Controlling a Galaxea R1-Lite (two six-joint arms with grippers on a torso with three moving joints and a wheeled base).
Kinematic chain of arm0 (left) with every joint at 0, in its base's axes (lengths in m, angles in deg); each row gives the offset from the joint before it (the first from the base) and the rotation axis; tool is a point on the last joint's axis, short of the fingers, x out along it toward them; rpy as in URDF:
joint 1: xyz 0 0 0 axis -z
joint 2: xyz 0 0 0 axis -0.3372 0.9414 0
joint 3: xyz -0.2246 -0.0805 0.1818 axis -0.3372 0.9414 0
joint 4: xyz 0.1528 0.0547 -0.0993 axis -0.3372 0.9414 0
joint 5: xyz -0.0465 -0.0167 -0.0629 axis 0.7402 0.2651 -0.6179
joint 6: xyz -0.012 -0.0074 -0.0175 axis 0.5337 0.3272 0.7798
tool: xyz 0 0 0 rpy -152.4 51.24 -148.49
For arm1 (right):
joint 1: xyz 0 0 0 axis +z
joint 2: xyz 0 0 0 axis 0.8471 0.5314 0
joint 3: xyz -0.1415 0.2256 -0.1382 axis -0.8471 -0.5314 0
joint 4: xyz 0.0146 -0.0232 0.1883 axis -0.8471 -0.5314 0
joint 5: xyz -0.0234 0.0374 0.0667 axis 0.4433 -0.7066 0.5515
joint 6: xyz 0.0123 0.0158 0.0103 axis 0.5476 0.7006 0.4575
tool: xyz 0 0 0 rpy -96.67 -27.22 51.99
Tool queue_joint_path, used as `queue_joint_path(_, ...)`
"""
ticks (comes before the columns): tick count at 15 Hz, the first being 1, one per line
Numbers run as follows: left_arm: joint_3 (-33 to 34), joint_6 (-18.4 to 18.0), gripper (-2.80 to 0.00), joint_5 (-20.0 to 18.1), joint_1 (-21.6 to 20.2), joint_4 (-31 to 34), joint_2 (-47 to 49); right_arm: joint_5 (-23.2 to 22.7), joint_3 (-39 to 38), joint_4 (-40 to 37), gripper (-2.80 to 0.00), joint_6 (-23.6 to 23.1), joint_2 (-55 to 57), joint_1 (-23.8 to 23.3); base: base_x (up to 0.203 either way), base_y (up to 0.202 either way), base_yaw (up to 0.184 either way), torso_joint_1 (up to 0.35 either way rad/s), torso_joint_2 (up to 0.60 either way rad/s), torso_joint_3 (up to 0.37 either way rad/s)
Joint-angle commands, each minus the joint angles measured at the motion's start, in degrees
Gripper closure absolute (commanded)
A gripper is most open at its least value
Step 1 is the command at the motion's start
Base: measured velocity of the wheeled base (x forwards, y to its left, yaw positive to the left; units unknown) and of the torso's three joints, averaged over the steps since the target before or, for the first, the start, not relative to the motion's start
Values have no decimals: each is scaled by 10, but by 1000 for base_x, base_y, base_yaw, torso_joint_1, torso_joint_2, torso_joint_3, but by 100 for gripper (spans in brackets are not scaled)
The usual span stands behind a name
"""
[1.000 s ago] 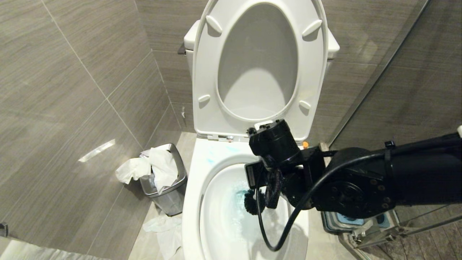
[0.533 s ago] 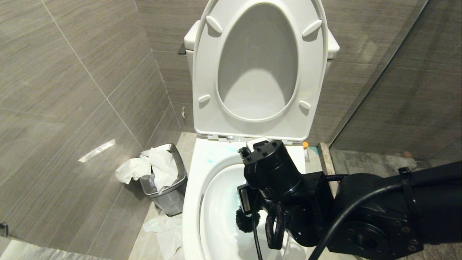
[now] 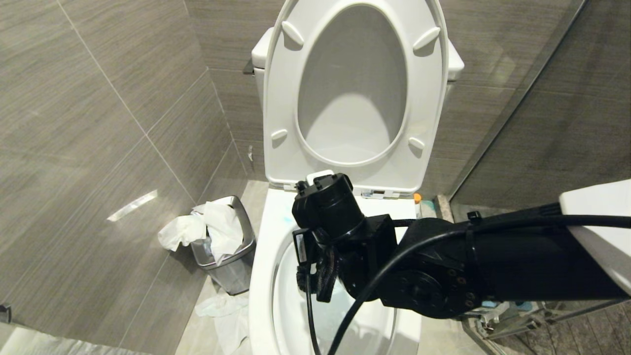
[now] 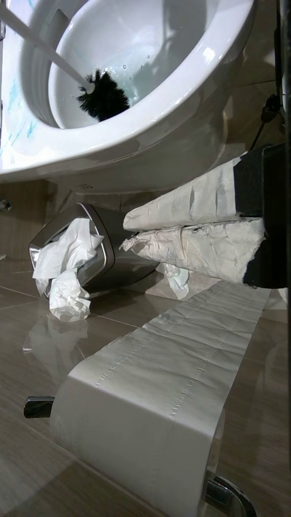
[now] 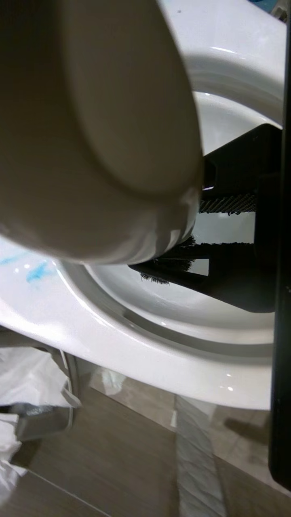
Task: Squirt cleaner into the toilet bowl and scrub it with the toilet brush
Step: Scrub the toilet bowl
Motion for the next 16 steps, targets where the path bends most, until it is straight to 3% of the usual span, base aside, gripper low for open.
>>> queue_joint_path(1, 1, 1, 0, 0, 0, 0, 0, 1, 35, 0, 0, -9, 37, -26, 0, 0, 0, 0, 0, 0)
queue_joint_path(7, 1, 0, 0, 0, 0, 0, 0, -3, 25, -7, 0, -39, -6, -82, 0, 0, 0, 0, 0, 0)
queue_joint_path(13, 1, 0, 0, 0, 0, 0, 0, -20, -154, -9, 0, -39, -132, -86, 0, 0, 0, 0, 0, 0)
queue_joint_path(16, 1, 0, 0, 0, 0, 0, 0, -25, -215, -6, 0, -9, -169, -40, 0, 0, 0, 0, 0, 0)
